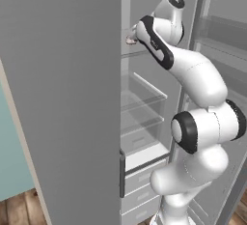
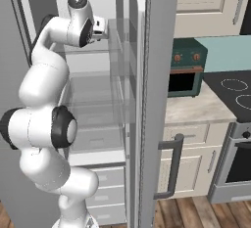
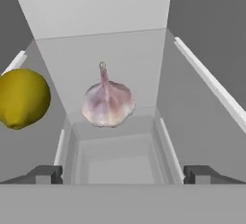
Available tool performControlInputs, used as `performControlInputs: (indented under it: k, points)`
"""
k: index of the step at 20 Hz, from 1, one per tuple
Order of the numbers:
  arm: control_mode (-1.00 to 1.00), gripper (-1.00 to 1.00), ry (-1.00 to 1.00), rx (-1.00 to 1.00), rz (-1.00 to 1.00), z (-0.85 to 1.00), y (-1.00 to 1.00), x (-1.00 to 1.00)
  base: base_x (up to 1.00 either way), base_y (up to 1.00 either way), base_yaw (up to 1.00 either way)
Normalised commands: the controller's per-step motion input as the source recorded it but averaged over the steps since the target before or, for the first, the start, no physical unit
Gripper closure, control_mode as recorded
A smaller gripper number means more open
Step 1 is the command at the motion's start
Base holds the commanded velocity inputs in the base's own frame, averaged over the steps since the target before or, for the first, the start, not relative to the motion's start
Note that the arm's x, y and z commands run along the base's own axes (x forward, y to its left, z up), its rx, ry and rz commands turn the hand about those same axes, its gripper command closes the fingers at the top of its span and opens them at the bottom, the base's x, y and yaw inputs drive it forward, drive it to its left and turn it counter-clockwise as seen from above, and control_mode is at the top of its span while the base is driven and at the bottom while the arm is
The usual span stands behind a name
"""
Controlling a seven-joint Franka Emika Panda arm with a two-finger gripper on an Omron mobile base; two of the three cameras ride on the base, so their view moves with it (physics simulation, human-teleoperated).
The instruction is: Retrieve the bottle and the shaker from the cabinet and place them next to the mixing bowl on the counter. Then add garlic from the fridge to the mixing bowl.
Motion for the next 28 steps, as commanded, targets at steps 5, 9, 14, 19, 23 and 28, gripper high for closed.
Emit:
performControlInputs:
  k: [5,9,14,19,23,28]
  points:
    - [-1.00,-1.00,0.00,0.00,0.04,-0.04,0.23,0.41,0.00,0.00,0.00]
    - [-1.00,-1.00,0.00,0.00,0.11,0.00,0.29,0.36,0.00,0.00,0.00]
    - [-1.00,-1.00,0.00,0.00,0.05,-0.01,0.01,0.44,0.00,0.00,0.00]
    - [-1.00,-1.00,0.00,0.00,0.00,-0.01,-0.01,0.33,0.00,0.00,0.00]
    - [-1.00,-1.00,0.00,0.00,0.00,0.00,0.00,-0.01,0.00,0.00,0.00]
    - [-1.00,-1.00,0.00,0.00,0.00,0.00,0.00,-0.19,0.00,0.00,0.00]
